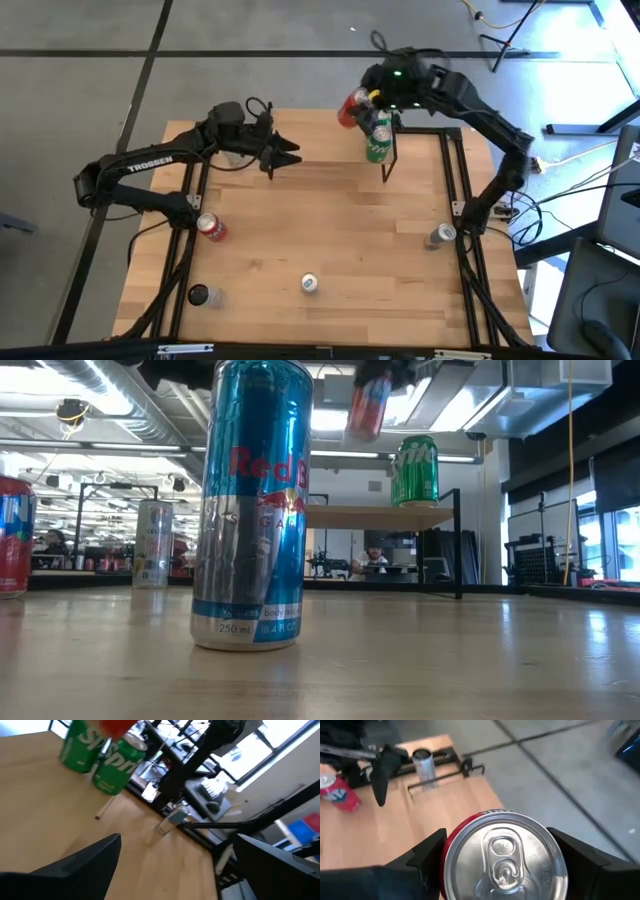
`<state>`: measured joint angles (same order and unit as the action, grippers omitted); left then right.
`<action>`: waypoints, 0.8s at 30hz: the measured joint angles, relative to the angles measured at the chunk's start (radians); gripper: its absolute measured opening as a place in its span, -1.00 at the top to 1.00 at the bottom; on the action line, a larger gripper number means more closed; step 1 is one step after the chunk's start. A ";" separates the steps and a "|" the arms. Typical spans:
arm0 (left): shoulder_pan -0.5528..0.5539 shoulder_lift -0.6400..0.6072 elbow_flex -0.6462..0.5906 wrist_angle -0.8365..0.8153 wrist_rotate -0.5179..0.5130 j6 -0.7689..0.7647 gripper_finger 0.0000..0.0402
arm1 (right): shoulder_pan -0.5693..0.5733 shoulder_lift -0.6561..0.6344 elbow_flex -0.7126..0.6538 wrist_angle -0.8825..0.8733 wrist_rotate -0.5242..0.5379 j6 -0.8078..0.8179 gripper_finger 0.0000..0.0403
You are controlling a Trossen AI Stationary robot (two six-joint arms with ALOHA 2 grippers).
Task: Place canned beverage on shelf
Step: Put the right orange soda can on the shelf
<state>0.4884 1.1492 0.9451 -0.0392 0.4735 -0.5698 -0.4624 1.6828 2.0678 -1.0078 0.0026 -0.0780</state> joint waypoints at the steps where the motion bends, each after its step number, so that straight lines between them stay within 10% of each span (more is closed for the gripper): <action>1: -0.004 0.000 0.000 -0.007 -0.011 0.005 -0.89 | -0.010 0.022 -0.001 -0.009 -0.016 0.000 -0.35; 24: -0.034 0.000 -0.001 -0.013 -0.025 0.004 -0.89 | -0.089 0.233 -0.002 -0.080 -0.001 0.069 -0.35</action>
<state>0.4545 1.1496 0.9443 -0.0525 0.4488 -0.5663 -0.5510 1.9157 2.0656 -1.0875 0.0013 -0.0092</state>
